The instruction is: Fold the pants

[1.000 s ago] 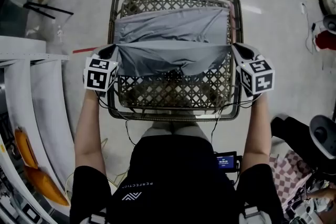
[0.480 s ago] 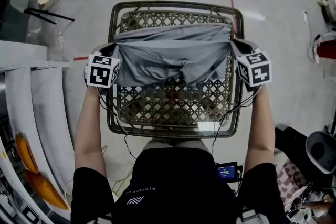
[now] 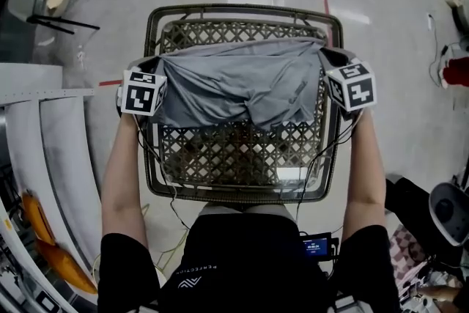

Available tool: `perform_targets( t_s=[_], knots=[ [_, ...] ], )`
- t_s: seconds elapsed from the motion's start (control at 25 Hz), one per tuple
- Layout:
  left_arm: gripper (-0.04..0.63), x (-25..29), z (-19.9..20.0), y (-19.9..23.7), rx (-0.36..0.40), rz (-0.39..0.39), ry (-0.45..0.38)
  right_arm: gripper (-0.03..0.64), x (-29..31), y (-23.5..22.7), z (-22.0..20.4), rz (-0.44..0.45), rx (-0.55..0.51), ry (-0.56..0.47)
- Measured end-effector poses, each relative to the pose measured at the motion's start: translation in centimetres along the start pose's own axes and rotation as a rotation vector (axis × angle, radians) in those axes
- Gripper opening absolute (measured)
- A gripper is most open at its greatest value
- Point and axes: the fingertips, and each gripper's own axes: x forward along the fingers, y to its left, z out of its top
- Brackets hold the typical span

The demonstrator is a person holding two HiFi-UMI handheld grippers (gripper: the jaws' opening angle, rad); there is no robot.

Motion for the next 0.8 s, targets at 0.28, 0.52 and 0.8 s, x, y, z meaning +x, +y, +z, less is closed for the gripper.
perform_targets(
  t_s=[0.28, 0.52, 0.8],
  knots=[
    [0.014, 2.6, -1.0, 0.6, -0.004, 0.021, 0.041, 0.040, 4.1, 1.9, -4.2, 0.108, -0.020, 0.105],
    [0.014, 3.5, -1.1, 0.3, -0.024, 0.010, 0.036, 0.149, 5.9, 4.7, -4.6, 0.243, 0.003, 0.093],
    [0.014, 3.8, -1.1, 0.1, -0.037, 0.007, 0.030, 0.061, 7.3, 5.8, -5.6, 0.194, -0.143, 0.165]
  ],
)
